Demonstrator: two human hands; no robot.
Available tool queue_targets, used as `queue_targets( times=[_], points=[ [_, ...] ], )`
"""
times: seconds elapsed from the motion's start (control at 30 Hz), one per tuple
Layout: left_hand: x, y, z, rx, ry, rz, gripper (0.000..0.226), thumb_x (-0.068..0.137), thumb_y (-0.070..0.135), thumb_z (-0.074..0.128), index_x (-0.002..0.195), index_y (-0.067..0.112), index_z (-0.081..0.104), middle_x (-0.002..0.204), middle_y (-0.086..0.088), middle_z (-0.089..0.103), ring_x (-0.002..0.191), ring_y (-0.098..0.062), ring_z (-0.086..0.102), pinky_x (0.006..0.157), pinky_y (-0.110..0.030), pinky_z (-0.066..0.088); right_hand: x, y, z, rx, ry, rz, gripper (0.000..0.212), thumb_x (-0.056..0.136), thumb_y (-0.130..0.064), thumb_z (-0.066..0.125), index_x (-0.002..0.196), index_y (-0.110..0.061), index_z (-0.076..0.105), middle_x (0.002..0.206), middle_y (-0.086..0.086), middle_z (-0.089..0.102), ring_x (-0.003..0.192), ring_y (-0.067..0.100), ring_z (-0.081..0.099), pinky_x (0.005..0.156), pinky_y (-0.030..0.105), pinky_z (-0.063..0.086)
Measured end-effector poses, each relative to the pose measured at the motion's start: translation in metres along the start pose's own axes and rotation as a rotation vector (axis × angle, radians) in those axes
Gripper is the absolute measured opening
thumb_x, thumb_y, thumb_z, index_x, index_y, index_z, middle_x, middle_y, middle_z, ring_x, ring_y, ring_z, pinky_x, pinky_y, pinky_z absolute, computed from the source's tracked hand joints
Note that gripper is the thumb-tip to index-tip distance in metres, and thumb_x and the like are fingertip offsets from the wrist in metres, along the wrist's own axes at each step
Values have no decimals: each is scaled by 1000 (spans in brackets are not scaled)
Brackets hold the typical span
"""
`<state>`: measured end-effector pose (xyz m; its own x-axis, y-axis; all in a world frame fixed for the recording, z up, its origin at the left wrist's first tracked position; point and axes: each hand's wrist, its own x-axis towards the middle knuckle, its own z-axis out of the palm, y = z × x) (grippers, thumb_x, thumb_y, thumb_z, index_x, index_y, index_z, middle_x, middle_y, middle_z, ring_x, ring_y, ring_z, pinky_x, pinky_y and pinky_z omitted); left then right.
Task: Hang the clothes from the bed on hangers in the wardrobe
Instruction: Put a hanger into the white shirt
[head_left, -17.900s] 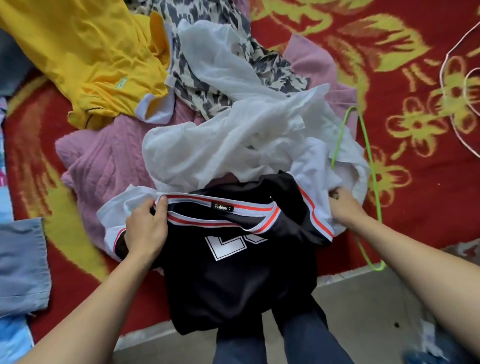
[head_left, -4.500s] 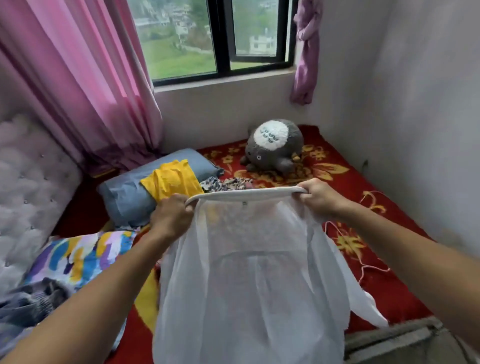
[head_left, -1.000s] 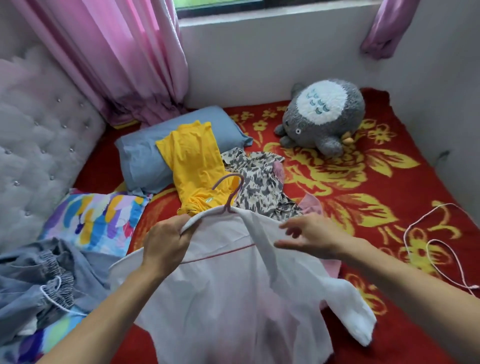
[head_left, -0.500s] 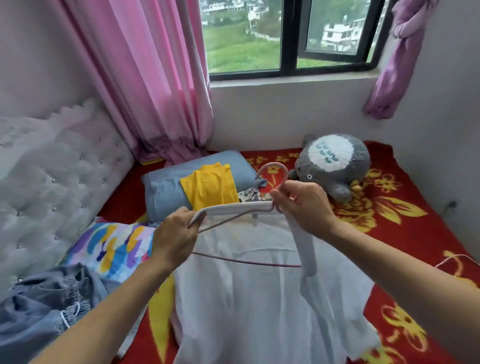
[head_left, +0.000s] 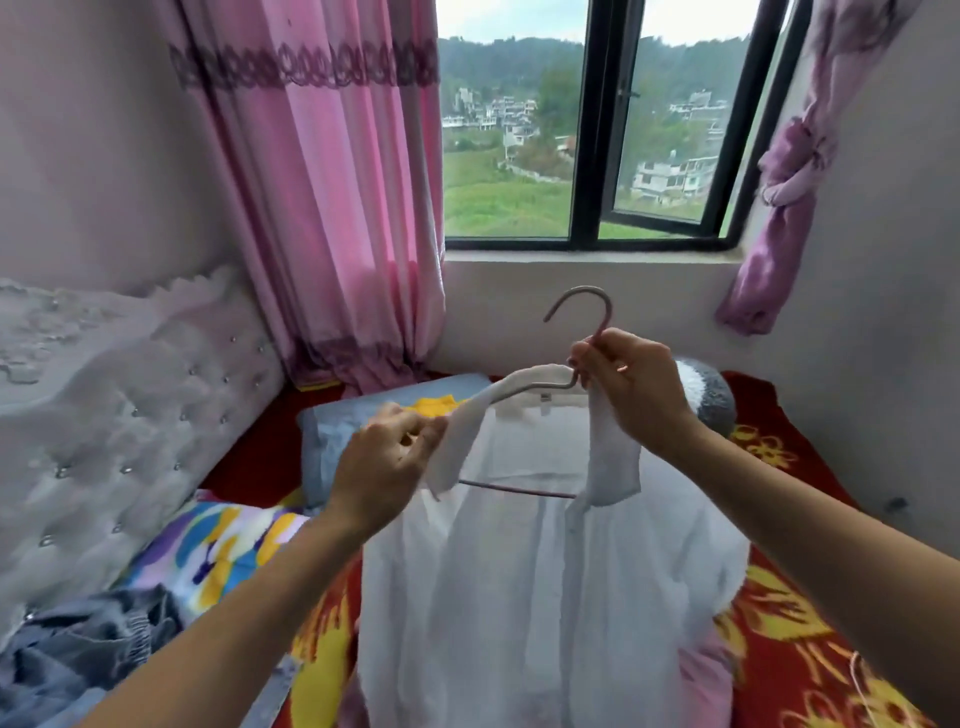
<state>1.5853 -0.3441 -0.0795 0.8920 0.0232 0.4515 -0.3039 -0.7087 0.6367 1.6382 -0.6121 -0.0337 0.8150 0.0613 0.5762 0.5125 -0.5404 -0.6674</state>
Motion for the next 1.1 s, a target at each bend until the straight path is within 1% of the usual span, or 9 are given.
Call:
queue_targets(
  times=[0.13, 0.27, 0.43, 0.53, 0.67, 0.77, 0.87, 1.0, 1.1],
  points=[
    [33, 11, -21, 153, -52, 84, 72, 72, 72, 42, 127, 29, 58, 118, 2, 61, 111, -19, 54, 98, -41, 42, 20, -41, -26, 155, 67, -74, 21, 97, -20, 56, 86, -7, 69, 76, 2, 70, 65, 9, 65, 65, 24, 53],
    [53, 40, -24, 35, -97, 161, 44, 82, 58, 46, 78, 17, 61, 59, 2, 56, 63, -24, 57, 64, -43, 49, 35, -66, -42, 186, 115, -127, 24, 98, -22, 54, 88, -6, 69, 75, 0, 69, 63, 10, 62, 62, 22, 49],
    [61, 54, -35, 64, -189, 243, 7, 81, 21, 72, 86, 16, 70, 70, 3, 65, 65, -11, 58, 63, -27, 46, 33, -52, -57, 58, 181, -108, 27, 97, -32, 54, 80, -16, 67, 66, -7, 67, 58, 10, 62, 61, 34, 52],
    [61, 41, -46, 186, -279, 175, 8, 75, 12, 73, 70, 10, 67, 64, -5, 64, 57, -10, 53, 59, -32, 46, 30, -40, -76, 15, 205, -96, 27, 98, -31, 53, 77, -17, 65, 64, -7, 66, 55, 9, 61, 60, 35, 52],
    [60, 23, -55, 150, -422, 91, 13, 71, 17, 79, 63, 11, 71, 59, -7, 65, 52, -3, 50, 57, -30, 43, 28, -34, -86, -113, 109, -80, 30, 98, -25, 54, 69, -20, 60, 62, -1, 65, 53, 12, 60, 59, 31, 47],
    [48, 17, -62, -200, -547, -57, 36, 70, 45, 76, 71, 9, 76, 63, -6, 60, 59, -10, 51, 56, -25, 40, 28, -29, -91, -141, 69, -42, 31, 97, -22, 54, 67, -23, 60, 61, -2, 63, 53, 13, 58, 59, 27, 42],
    [37, 20, -63, -597, -467, -217, 45, 81, 41, 66, 81, -4, 69, 74, -18, 69, 62, -21, 65, 56, -27, 54, 22, -26, -88, -207, -51, -10, 27, 96, -21, 57, 71, -14, 64, 60, -2, 62, 54, 15, 57, 59, 27, 41],
    [33, 34, -58, -425, -241, -127, 40, 97, 24, 51, 82, -13, 55, 58, -6, 48, 48, -14, 44, 45, -25, 38, 6, -30, -61, -612, -54, -87, 27, 97, -33, 54, 84, -12, 66, 76, 12, 69, 73, 32, 64, 62, 30, 33],
    [23, 48, -52, -536, -210, -137, 36, 98, 22, 51, 89, -13, 58, 71, -11, 59, 63, -20, 55, 62, -33, 47, -1, -37, -45, -812, 66, -188, 30, 97, -36, 52, 89, -10, 65, 78, 11, 70, 68, 33, 66, 58, 28, 32]
  ],
)
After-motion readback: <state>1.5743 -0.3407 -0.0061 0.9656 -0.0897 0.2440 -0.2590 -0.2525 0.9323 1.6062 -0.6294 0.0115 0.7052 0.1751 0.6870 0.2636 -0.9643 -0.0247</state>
